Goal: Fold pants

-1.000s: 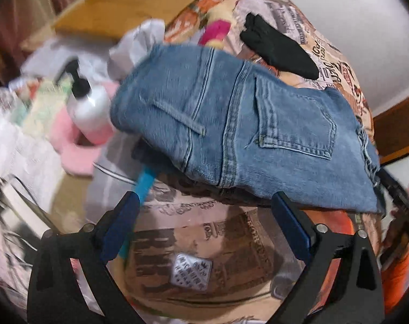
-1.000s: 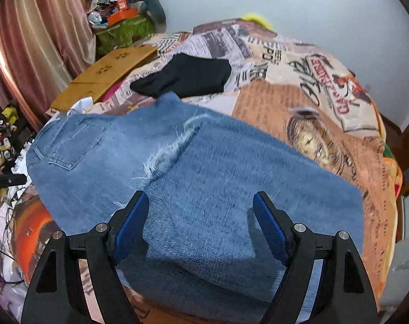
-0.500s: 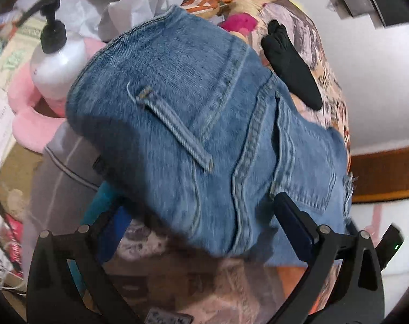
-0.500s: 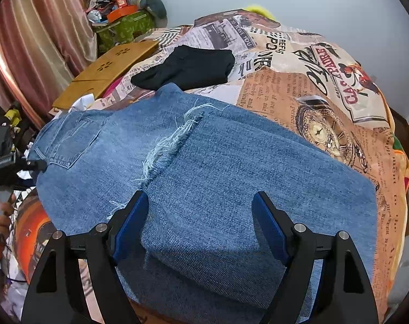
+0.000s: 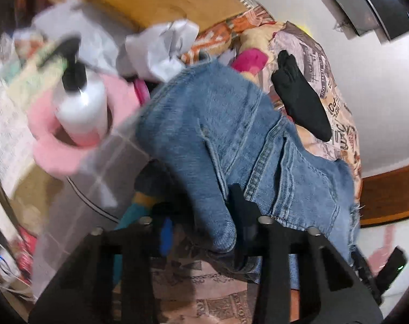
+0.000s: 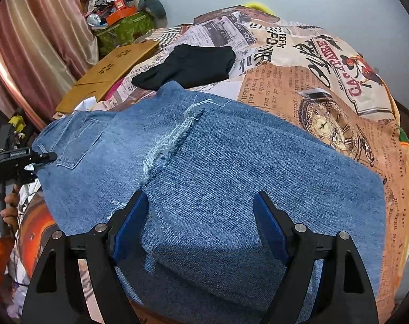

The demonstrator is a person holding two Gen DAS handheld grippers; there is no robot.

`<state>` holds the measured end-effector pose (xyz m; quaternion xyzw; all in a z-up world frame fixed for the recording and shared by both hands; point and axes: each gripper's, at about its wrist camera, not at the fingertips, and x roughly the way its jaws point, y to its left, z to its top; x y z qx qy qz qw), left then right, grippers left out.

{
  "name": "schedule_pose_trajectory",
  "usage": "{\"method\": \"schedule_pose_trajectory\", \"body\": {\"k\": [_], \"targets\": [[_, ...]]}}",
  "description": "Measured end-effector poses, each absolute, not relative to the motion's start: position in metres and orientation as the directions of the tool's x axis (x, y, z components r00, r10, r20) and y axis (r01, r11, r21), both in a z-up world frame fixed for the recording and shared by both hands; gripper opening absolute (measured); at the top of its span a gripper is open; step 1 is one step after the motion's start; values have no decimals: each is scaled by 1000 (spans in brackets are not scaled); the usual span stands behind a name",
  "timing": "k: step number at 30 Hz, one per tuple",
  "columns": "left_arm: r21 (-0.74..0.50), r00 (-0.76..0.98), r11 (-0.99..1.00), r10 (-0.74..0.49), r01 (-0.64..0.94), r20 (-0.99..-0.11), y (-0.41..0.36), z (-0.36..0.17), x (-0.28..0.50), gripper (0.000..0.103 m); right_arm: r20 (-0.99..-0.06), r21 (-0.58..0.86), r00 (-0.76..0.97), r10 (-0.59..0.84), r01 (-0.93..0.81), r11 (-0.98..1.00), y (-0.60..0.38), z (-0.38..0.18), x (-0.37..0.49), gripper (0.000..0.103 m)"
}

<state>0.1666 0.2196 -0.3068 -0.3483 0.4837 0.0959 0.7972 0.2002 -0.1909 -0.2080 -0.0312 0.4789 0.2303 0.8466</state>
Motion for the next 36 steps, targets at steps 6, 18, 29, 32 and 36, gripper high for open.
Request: {"method": "schedule_pose_trajectory", "body": {"k": [6, 18, 29, 32, 36], "targets": [[-253, 579, 872, 42, -419, -814, 184, -258, 171, 23, -819, 168, 445, 363, -419, 892, -194, -205, 199, 78], [-119, 733, 969, 82, -218, -675, 111, -148, 199, 21, -769, 162, 555, 318, -312, 936, -263, -182, 189, 78], [-29, 804, 1000, -17, 0, -594, -2, -79, 230, 20, -822, 155, 523, 223, -171, 973, -340, -213, 177, 78], [-25, 812, 999, -54, 49, -582, -39, -67, 238, 20, -809, 171, 536, 239, -174, 970, -345, -221, 169, 78], [-39, 810, 992, -124, 124, -573, -86, -60, 248, 20, -804, 196, 534, 263, -179, 964, -351, -215, 170, 78]]}}
